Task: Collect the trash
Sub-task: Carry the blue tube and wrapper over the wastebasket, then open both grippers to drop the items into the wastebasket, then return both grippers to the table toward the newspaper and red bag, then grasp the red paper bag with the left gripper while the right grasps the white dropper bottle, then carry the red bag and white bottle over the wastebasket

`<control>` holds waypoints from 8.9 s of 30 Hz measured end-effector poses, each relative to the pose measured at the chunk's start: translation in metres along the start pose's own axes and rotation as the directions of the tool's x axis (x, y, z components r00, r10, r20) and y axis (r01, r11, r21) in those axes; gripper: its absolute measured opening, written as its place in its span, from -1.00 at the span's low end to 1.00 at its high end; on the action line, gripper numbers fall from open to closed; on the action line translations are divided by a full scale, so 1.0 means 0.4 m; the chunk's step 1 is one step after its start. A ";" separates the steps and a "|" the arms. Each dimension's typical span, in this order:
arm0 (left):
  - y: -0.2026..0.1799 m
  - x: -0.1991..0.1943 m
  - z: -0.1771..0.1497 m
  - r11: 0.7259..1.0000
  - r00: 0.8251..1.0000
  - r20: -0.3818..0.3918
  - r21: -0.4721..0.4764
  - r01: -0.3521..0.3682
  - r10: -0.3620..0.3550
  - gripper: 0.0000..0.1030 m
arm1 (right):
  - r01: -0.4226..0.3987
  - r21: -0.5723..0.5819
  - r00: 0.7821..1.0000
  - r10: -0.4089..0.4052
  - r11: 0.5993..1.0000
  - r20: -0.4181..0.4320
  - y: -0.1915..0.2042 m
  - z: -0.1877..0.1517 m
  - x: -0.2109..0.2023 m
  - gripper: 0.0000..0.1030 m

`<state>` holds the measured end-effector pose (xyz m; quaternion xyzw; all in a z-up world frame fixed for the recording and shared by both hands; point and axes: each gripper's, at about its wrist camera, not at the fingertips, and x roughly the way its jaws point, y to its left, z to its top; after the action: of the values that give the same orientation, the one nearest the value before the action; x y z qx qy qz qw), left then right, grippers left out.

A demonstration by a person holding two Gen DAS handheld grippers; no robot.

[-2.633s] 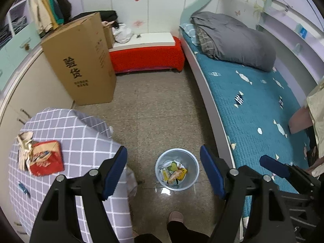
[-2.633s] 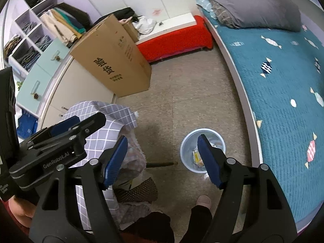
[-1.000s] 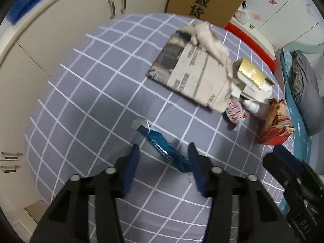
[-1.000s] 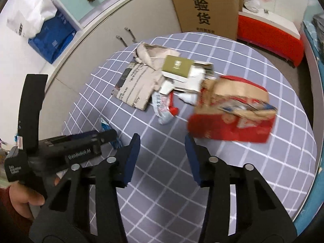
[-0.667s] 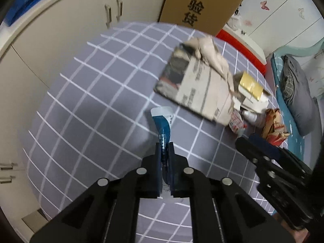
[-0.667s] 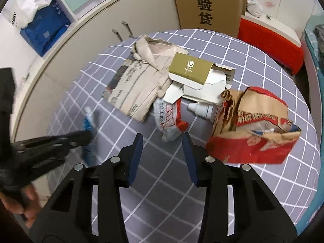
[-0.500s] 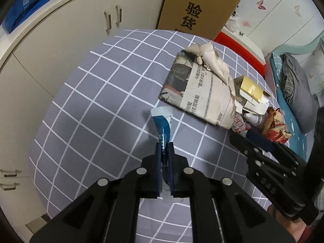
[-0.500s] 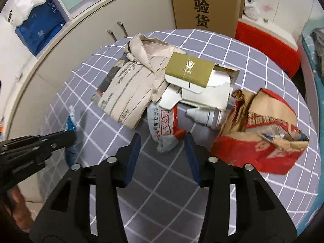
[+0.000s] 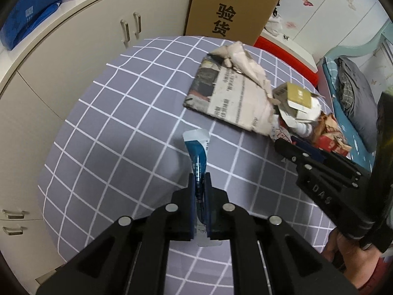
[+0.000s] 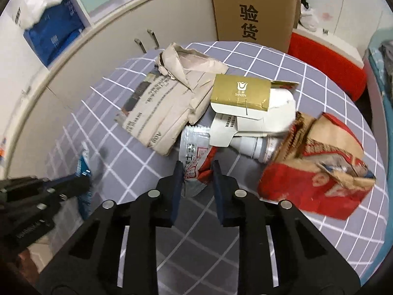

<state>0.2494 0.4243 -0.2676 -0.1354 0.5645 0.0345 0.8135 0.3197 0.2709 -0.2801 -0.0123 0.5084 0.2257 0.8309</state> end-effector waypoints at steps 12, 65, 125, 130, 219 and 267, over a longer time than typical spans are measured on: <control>-0.199 -0.099 -0.062 0.998 1.000 -0.004 0.059 -0.006 0.007 -0.88 | -0.166 0.056 0.986 0.168 0.984 -0.019 -0.067 -0.098 -0.214 -0.57; -1.351 0.052 -0.220 0.823 0.984 -0.134 0.541 0.174 -0.119 -0.87 | 0.092 0.529 0.976 -0.180 0.844 0.118 -1.032 -0.459 -0.694 0.39; -0.909 -0.150 -0.187 0.983 0.993 0.083 0.162 -0.092 0.080 0.40 | -0.110 0.264 0.988 0.077 0.958 0.131 -0.740 -0.306 -0.595 0.51; -0.739 -0.161 -0.181 0.990 0.989 0.069 0.035 -0.134 0.131 0.41 | -0.156 0.180 0.986 0.142 0.971 0.089 -0.616 -0.254 -0.522 0.53; -0.355 0.016 0.071 0.977 0.990 0.132 -0.196 0.078 -0.053 0.45 | -0.025 -0.214 0.988 0.057 0.976 0.145 -0.335 0.043 -0.269 -0.22; -0.558 0.133 0.065 0.962 0.961 0.033 0.041 0.272 -0.273 -0.60 | 0.014 0.257 0.999 -0.027 0.966 0.045 -0.569 -0.101 -0.247 -0.22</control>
<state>0.3389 0.2115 -0.2682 -0.1963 0.5252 -0.0854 0.8236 0.3363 0.0208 -0.2632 0.0956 0.5133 0.1496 0.8397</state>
